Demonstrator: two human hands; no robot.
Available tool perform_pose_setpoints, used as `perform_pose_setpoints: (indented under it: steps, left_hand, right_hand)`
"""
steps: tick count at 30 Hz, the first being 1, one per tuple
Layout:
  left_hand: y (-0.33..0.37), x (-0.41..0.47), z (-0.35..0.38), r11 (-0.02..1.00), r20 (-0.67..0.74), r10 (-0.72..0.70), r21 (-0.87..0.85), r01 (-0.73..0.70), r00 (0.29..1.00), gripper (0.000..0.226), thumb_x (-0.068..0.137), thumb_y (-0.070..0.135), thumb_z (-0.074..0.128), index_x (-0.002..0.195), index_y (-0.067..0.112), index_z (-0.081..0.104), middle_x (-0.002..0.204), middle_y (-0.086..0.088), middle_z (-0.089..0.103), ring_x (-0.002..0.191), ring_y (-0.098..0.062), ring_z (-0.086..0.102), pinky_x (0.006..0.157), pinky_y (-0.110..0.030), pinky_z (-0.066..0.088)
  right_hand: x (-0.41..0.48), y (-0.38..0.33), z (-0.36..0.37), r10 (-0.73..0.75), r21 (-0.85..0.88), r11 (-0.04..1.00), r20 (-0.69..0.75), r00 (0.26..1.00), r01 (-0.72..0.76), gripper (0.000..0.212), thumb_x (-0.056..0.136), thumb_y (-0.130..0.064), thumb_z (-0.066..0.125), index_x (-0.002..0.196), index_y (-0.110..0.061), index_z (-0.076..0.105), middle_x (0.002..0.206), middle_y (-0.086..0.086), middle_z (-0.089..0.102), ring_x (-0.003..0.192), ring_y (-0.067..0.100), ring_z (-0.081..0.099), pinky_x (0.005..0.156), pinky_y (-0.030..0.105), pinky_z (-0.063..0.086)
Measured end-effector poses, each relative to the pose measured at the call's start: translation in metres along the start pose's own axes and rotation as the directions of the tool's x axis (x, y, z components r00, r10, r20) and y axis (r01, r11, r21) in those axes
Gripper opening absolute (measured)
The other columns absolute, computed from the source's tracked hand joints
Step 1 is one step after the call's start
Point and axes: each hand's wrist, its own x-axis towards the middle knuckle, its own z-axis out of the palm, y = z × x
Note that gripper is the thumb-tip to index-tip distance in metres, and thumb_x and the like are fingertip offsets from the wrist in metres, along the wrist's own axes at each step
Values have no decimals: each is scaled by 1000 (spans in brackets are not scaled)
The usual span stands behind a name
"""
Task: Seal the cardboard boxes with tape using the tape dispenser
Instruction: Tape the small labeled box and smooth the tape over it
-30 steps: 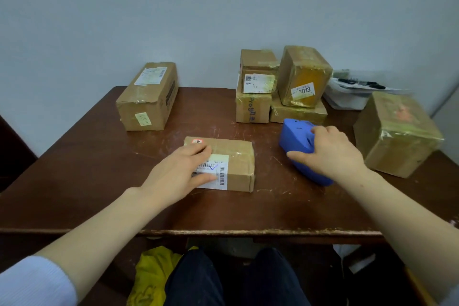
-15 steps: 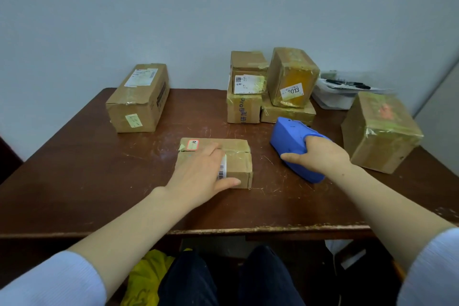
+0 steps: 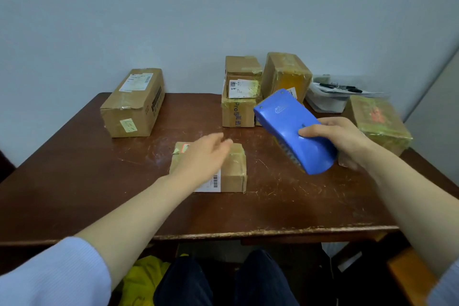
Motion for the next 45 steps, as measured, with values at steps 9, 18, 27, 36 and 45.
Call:
perform_pose_setpoints:
  steps: [9,18,27,36,45]
  left_hand:
    - [34,25,-21,531,137,-263,-806,262,955,28,96,28,45,102,9,65,93,-5,67,85,-19,60,80,-31,51]
    - [29,30,-26,403,412,-371,-736,544,832,47,85,46,60,102,2,59,77,-9,61,60,-15,54,43,-20,39]
    - [18,31,-27,483,235,-370,-778,402,899,6,85,6,66,81,3,64,63,-7,57,46,-10,46,38,-17,32]
    - [-4,21,-43,626,45,-366,-727,281,930,17,88,7,64,73,0,61,47,-3,58,40,-8,47,40,-20,29]
    - [-56,22,-65,744,-157,-457,-607,280,875,25,86,20,70,69,4,62,59,-5,55,46,-13,44,46,-22,41]
  right_hand:
    - [-1,-1,12,-81,137,989,212,974,52,56,39,-30,75,85,1,65,75,13,68,64,26,62,61,29,48]
    - [1,-6,16,-139,137,985,286,948,103,60,39,-28,74,89,4,64,74,12,68,63,25,62,61,28,48]
    - [2,-21,22,-90,69,995,361,928,70,42,42,-27,78,78,-6,72,75,11,71,63,22,66,61,27,53]
    - [8,-64,51,-2,-177,981,414,910,83,43,55,-42,75,80,-6,71,71,6,72,59,16,66,55,23,52]
    - [11,-75,38,66,-374,924,356,932,78,51,48,-52,85,64,-7,66,65,5,68,52,16,62,52,25,47]
